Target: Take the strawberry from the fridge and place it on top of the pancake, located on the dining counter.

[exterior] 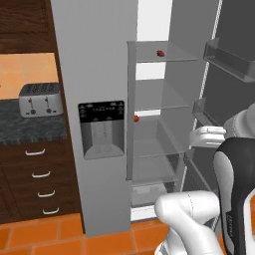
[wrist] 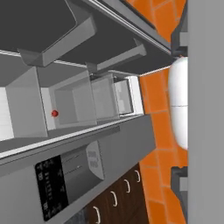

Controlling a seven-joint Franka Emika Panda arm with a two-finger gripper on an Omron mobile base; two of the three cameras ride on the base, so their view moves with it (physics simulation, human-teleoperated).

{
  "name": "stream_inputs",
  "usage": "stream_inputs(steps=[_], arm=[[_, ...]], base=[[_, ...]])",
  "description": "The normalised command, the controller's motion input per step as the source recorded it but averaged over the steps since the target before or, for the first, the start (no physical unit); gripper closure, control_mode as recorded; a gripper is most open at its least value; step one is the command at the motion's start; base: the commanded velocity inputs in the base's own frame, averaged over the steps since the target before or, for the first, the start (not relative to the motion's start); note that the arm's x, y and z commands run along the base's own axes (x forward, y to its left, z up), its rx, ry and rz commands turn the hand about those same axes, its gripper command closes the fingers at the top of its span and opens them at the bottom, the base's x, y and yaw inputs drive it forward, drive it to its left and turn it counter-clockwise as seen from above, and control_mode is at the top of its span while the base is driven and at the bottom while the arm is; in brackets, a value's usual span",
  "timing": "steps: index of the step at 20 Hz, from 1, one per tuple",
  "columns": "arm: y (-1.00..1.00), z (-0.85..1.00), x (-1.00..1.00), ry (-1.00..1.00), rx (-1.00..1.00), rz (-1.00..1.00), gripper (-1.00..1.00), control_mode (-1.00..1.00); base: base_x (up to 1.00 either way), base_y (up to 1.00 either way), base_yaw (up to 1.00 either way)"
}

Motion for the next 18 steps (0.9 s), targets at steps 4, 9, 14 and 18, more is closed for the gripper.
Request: stream_inputs(steps=[4, 9, 14, 18], arm=[[0.02, 0.01, 0.05, 0.00, 0.00, -0.02, -1.00, 1.00], [0.00, 0.00, 0.00, 0.00, 0.00, 0.00, -1.00, 1.00], [0.00, 0.00, 0.00, 0.00, 0.00, 0.00, -1.00, 1.00], [0.00, 0.00, 0.00, 0.00, 0.00, 0.00, -1.00, 1.00]], base=[[0.26, 0.00, -0.03], [0.63, -0.17, -0.03], [0.81, -0.32, -0.01], [0.91, -0.28, -0.02]])
